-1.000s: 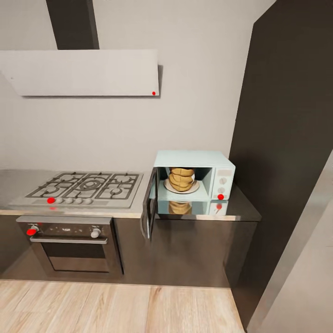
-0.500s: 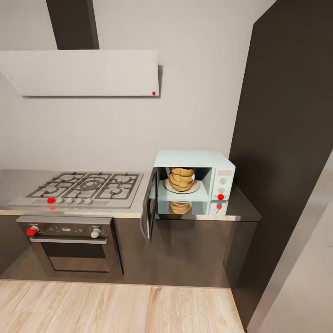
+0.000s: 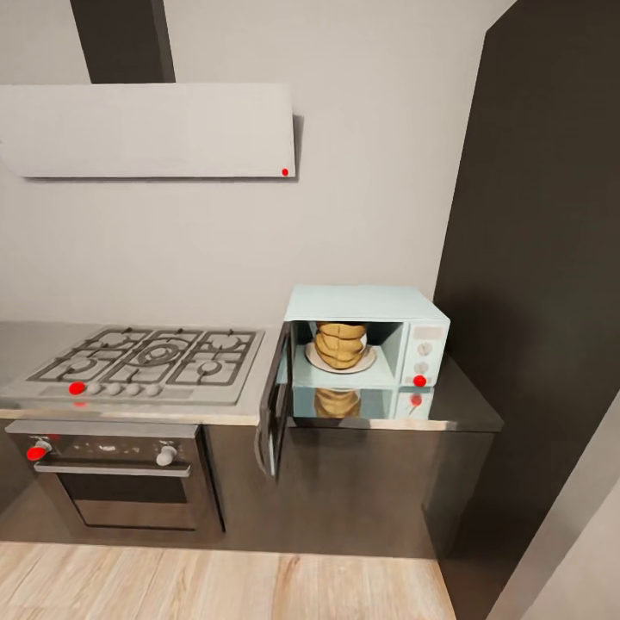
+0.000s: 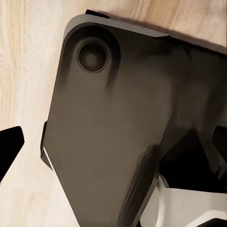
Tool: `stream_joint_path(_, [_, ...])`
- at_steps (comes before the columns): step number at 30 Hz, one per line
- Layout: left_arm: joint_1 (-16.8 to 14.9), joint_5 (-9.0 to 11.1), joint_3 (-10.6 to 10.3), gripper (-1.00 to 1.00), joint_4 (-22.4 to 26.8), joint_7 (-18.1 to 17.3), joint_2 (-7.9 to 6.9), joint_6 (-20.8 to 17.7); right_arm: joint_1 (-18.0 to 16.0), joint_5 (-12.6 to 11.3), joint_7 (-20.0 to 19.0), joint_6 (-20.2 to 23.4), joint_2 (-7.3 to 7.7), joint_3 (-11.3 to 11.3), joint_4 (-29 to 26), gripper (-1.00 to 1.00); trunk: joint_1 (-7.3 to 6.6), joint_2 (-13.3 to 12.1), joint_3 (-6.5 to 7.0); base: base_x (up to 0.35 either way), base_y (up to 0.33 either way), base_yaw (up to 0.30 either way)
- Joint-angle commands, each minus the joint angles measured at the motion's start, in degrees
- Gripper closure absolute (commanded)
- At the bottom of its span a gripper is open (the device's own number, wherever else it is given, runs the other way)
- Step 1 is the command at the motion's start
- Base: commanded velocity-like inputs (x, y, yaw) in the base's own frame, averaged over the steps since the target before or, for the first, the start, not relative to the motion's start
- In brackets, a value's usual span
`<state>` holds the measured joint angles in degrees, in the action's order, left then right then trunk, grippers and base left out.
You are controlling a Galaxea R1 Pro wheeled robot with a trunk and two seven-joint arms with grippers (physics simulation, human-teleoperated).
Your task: In the kitchen, take the popcorn bag from the countertop, put it into the microwave, and heat it until the popcorn is cooked so the cooked popcorn ends up inside the bag.
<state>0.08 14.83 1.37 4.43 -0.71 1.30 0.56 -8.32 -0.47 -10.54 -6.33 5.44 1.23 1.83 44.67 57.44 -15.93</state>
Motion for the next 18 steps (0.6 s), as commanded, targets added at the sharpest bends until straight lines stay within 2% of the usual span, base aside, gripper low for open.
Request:
stream_joint_path(1, [0.01, 0.28, 0.12, -1.0, 0.06, -0.08, -0.01, 0.06, -0.08, -0.06, -0.19, -0.37, 0.01, 0.12, 0.19, -1.0, 0.03, 0.03, -0.06, 0.221, 0.0, 0.0])
stream_joint_path(7, [0.01, 0.29, 0.12, -1.0, 0.12, -0.03, -0.1, 0.14, -0.07, -0.06, -0.06, -0.34, 0.08, 0.17, 0.19, -1.0, 0.03, 0.03, -0.06, 0.058, 0.0, 0.0])
stream_joint_path(9, [0.01, 0.29, 0.06, -1.0, 1.52, 0.24, -0.25, 0.18, -0.06, -0.06, -0.02, -0.41, 0.08, 0.15, 0.19, -1.0, 0.03, 0.03, -0.06, 0.002, 0.0, 0.0])
stream_joint_path(10, [0.01, 0.29, 0.04, -1.0, 7.25, 0.44, -0.95, -0.14, -0.04, -0.06, -0.01, -0.37, 0.07, 0.15, 0.19, -1.0, 0.03, 0.03, -0.06, 0.0, 0.0, 0.0])
stream_joint_path(11, [0.01, 0.06, 0.03, -1.0, 15.5, 0.41, -1.46, -1.24, -0.03, -0.06, -0.01, -0.35, 0.07, 0.17, 0.19, -1.0, 0.03, 0.03, -0.06, 0.0, 0.0, 0.0])
stream_joint_path(12, [0.01, -0.04, 0.03, -1.0, 20.33, 0.42, -1.61, -3.02, 0.13, -0.06, -0.01, -0.38, 0.08, 0.17, 0.19, -1.0, 0.03, 0.03, -0.06, 0.0, 0.0, 0.0])
stream_joint_path(13, [-0.05, -0.11, 0.03, -1.0, 27.48, 0.44, -2.07, -7.68, 0.39, -0.06, -0.01, -0.46, 0.09, 0.18, 0.19, -1.0, 0.03, 0.03, -0.06, 0.0, 0.0, 0.0])
stream_joint_path(14, [-0.11, -0.12, 0.05, -1.0, 31.56, 0.46, -2.43, -10.7, 0.46, -0.06, -0.01, -0.45, 0.09, 0.18, 0.19, -1.0, 0.03, 0.03, -0.06, 0.0, 0.0, 0.0])
stream_joint_path(15, [-0.18, -0.04, 0.08, -1.0, 38.23, 0.53, -3.04, -15.49, 0.52, -0.06, -0.01, -0.44, 0.09, 0.18, 0.19, -1.0, 0.03, 0.03, -0.06, 0.0, 0.0, 0.0])
stream_joint_path(17, [-0.31, 0.11, 0.17, -1.0, 48.06, 0.53, -4.06, -22.65, 0.56, -0.06, -0.01, -0.44, 0.09, 0.18, 0.19, -1.0, 0.03, 0.03, -0.06, 0.0, 0.0, 0.0])
stream_joint_path(18, [-0.55, 0.17, 0.18, -1.0, 51.02, 0.5, -4.38, -24.75, 0.57, -0.06, -0.01, -0.44, 0.09, 0.18, 0.19, -1.0, 0.03, 0.03, -0.06, 0.0, 0.0, 0.0])
